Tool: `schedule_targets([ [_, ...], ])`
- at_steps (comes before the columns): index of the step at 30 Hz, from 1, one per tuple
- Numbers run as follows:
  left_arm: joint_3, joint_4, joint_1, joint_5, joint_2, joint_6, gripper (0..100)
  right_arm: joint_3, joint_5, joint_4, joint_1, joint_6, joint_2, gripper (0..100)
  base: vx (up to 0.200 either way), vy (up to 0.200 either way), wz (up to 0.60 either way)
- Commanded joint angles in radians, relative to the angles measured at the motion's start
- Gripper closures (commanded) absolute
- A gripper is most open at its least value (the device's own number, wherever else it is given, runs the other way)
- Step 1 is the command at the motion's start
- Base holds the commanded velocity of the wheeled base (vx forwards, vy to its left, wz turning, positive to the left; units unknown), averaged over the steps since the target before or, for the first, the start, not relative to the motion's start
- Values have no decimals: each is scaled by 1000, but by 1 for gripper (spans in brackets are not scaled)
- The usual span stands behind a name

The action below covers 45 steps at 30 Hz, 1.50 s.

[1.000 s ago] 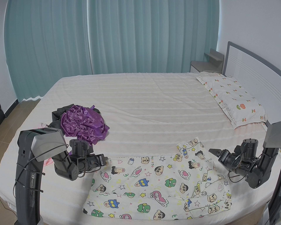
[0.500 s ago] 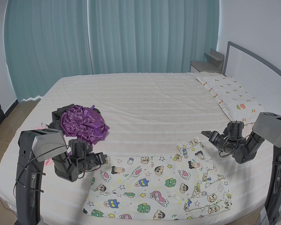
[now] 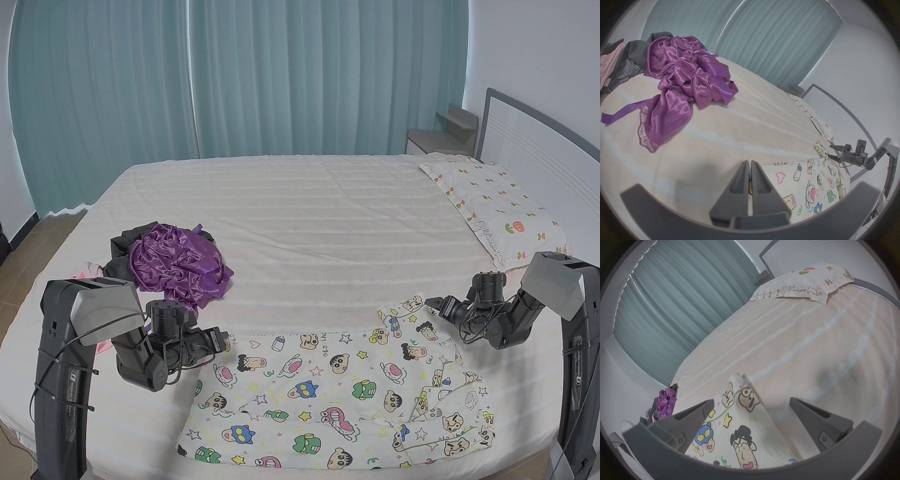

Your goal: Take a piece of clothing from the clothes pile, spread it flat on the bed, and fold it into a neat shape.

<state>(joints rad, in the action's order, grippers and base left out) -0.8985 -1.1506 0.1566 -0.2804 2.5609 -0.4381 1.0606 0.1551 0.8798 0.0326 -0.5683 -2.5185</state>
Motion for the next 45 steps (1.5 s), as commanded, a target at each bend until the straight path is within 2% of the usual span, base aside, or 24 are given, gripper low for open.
schedule_targets([
  [1,0,0,0,0,-1,-1,100,1,9,1,15,7,-17,0,0,0,0],
  [5,0,0,0,0,-1,-1,100,4,32,1,21,36,-32,0,0,0,0],
  [6,0,0,0,0,-1,-1,100,7,35,-1,23,42,-40,100,0,0,0],
  [20,-2,0,0,0,-1,-1,100,13,41,21,13,33,-49,100,0,0,0],
  [26,-10,0,1,6,1,4,100,-36,50,97,4,33,-32,100,0,0,0],
  [32,-20,-12,4,86,1,4,100,-119,132,206,0,33,-5,100,0,0,0],
  [39,-10,-101,32,150,-11,9,100,-205,139,361,-2,33,4,100,0,0,0],
  [45,1,-107,66,187,-67,10,100,-263,153,452,-16,33,38,100,0,0,0],
])
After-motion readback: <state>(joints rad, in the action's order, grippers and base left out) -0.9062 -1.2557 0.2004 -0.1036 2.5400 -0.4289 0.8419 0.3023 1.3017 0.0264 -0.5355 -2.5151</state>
